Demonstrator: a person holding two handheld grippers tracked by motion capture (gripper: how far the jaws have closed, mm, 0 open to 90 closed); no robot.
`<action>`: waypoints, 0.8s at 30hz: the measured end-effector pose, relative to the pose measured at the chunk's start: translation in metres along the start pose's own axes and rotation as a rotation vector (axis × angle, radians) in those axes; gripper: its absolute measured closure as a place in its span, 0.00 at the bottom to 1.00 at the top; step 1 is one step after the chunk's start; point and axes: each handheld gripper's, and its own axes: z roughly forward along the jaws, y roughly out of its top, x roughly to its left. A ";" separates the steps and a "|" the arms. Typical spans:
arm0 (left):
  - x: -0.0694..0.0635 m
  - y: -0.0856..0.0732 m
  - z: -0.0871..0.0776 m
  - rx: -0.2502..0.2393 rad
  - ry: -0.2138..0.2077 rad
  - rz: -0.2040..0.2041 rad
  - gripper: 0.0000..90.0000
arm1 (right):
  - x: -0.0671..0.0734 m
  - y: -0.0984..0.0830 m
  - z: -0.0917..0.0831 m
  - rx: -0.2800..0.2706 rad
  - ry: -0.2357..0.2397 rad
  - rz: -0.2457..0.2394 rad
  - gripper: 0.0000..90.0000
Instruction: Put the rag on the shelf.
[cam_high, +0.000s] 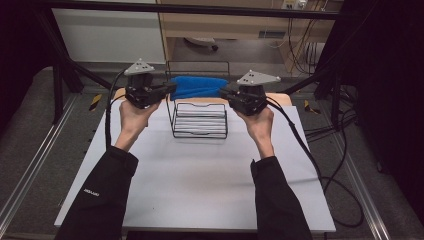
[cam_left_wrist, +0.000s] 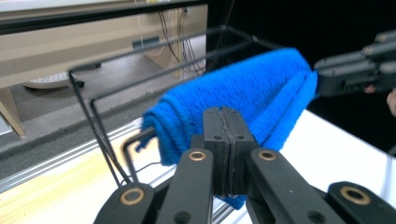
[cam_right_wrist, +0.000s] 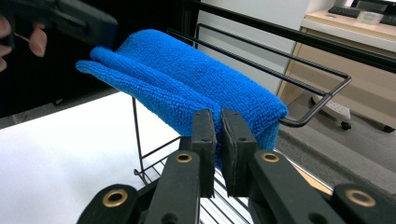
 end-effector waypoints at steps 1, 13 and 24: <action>-0.001 -0.001 0.003 0.008 -0.006 0.003 0.99 | 0.000 0.000 0.000 -0.002 0.000 -0.002 0.94; -0.004 -0.014 0.021 0.074 0.008 0.029 0.99 | 0.000 -0.003 0.001 0.012 0.000 -0.015 0.86; -0.003 -0.022 0.032 0.101 0.019 0.031 0.99 | -0.002 -0.007 0.001 0.004 0.025 0.027 0.82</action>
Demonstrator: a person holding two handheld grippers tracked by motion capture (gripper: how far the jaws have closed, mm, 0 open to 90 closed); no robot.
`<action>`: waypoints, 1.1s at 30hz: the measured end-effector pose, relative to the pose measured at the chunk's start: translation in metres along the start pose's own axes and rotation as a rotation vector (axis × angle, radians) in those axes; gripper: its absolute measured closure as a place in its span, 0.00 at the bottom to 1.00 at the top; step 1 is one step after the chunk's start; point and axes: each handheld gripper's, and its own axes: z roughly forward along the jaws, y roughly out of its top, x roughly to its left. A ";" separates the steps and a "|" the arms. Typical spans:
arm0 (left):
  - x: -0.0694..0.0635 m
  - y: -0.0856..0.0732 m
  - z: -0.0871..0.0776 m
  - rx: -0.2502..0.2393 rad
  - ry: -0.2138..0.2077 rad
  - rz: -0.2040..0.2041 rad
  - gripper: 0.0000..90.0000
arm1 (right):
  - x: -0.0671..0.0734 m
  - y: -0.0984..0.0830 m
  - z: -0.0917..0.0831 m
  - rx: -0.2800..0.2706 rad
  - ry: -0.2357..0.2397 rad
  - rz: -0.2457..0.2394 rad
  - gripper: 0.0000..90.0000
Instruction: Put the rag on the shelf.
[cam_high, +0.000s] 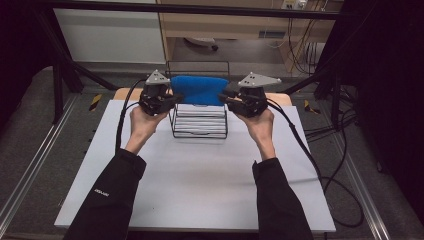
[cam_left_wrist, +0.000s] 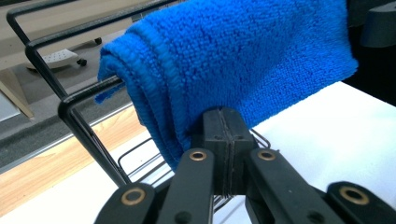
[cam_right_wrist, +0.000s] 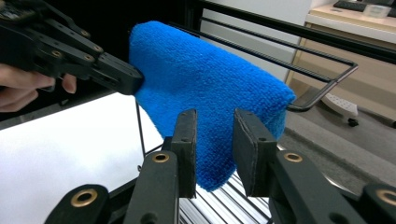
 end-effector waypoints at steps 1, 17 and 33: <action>0.000 -0.001 0.001 0.001 -0.001 -0.001 0.99 | 0.000 0.000 0.000 0.006 0.011 0.006 0.87; 0.006 -0.010 0.006 -0.004 -0.016 -0.036 0.99 | -0.012 -0.021 0.015 0.065 -0.005 0.111 1.00; 0.004 -0.014 -0.022 -0.009 -0.007 -0.026 0.86 | -0.005 -0.017 -0.020 -0.019 -0.008 0.107 0.58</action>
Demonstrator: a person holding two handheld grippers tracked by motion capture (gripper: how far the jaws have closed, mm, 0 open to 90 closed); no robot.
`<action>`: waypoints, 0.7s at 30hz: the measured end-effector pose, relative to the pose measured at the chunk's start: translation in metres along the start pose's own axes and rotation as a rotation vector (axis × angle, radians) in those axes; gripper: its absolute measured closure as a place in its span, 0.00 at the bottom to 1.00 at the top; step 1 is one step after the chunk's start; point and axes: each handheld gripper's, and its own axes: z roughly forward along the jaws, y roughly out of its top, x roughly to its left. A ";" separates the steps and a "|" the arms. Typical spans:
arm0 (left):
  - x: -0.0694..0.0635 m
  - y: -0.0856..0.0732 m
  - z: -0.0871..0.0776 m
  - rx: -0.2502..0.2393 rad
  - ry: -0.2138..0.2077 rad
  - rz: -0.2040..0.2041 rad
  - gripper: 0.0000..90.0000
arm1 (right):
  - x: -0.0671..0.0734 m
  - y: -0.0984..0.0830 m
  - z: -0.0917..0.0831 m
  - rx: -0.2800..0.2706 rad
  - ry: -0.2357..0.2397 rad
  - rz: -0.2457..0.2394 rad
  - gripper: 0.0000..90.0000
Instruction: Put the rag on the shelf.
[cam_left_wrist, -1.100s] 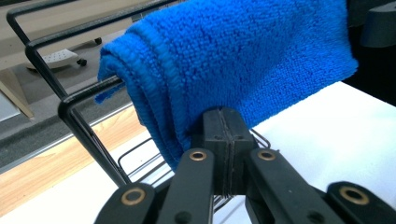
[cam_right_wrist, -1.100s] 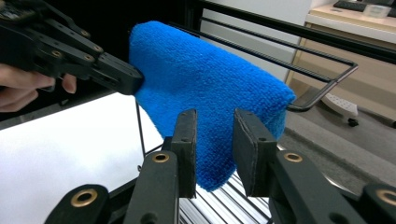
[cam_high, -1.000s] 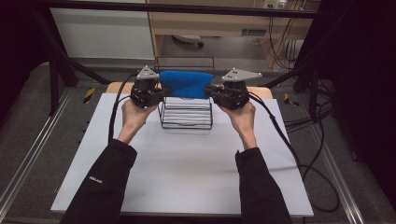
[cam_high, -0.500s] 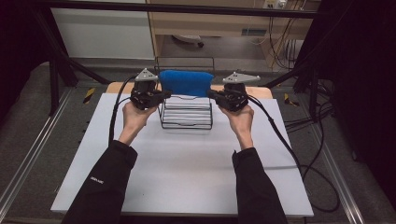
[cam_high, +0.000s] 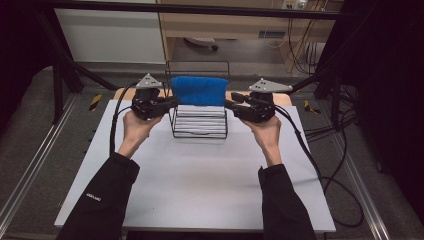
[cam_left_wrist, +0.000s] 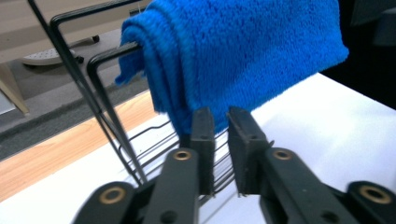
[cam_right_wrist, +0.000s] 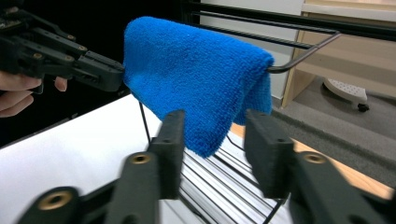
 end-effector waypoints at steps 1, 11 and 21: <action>0.000 -0.002 -0.002 0.001 0.006 0.005 0.83 | 0.000 0.000 -0.002 0.001 -0.001 0.002 0.54; 0.002 -0.026 -0.018 0.015 0.048 -0.008 0.50 | -0.002 -0.010 -0.020 0.036 -0.012 0.031 0.20; -0.006 -0.057 -0.029 0.011 0.039 0.003 0.29 | -0.002 -0.031 -0.032 0.085 -0.025 0.048 0.03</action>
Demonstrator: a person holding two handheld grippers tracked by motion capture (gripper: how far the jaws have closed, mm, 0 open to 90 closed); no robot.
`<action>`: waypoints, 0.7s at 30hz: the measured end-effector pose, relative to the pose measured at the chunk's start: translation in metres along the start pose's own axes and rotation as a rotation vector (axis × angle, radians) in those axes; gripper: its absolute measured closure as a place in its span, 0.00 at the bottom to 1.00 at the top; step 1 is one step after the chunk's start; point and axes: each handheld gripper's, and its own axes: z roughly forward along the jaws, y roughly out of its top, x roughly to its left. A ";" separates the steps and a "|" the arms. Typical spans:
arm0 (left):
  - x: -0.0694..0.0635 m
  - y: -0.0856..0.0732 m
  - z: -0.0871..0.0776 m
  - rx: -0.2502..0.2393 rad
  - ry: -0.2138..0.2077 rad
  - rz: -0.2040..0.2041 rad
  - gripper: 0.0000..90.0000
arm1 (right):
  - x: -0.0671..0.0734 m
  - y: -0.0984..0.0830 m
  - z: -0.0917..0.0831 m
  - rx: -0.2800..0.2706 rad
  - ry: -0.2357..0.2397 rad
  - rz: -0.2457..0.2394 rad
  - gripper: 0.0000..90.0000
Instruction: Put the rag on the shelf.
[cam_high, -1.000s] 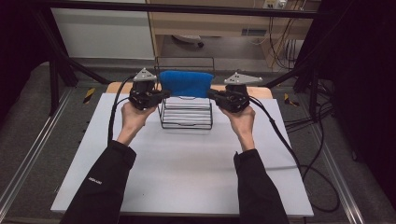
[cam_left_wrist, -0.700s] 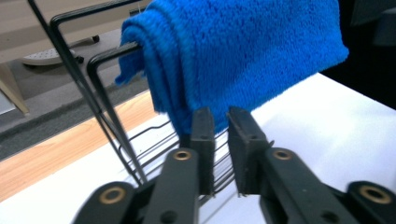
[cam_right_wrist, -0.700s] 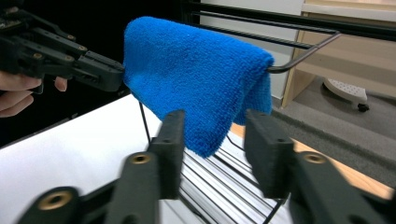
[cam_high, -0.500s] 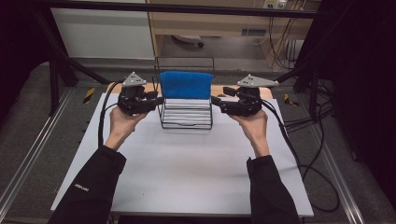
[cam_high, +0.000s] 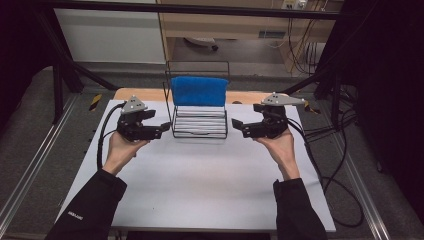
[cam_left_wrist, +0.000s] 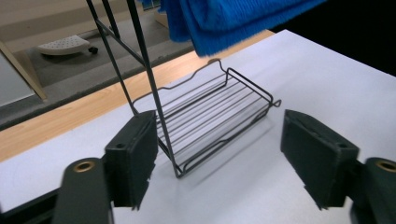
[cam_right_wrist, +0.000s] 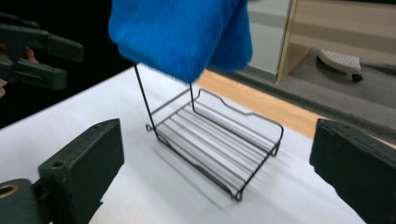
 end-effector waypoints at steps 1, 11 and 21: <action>-0.001 -0.003 -0.001 0.005 0.000 -0.004 0.26 | 0.000 -0.003 -0.001 0.001 0.002 0.005 0.02; -0.005 -0.037 -0.010 0.067 0.014 -0.006 0.14 | 0.001 -0.034 -0.015 0.006 0.014 0.019 0.01; -0.005 -0.072 -0.014 0.058 -0.019 -0.049 0.14 | -0.004 -0.074 -0.019 0.046 0.020 0.053 0.01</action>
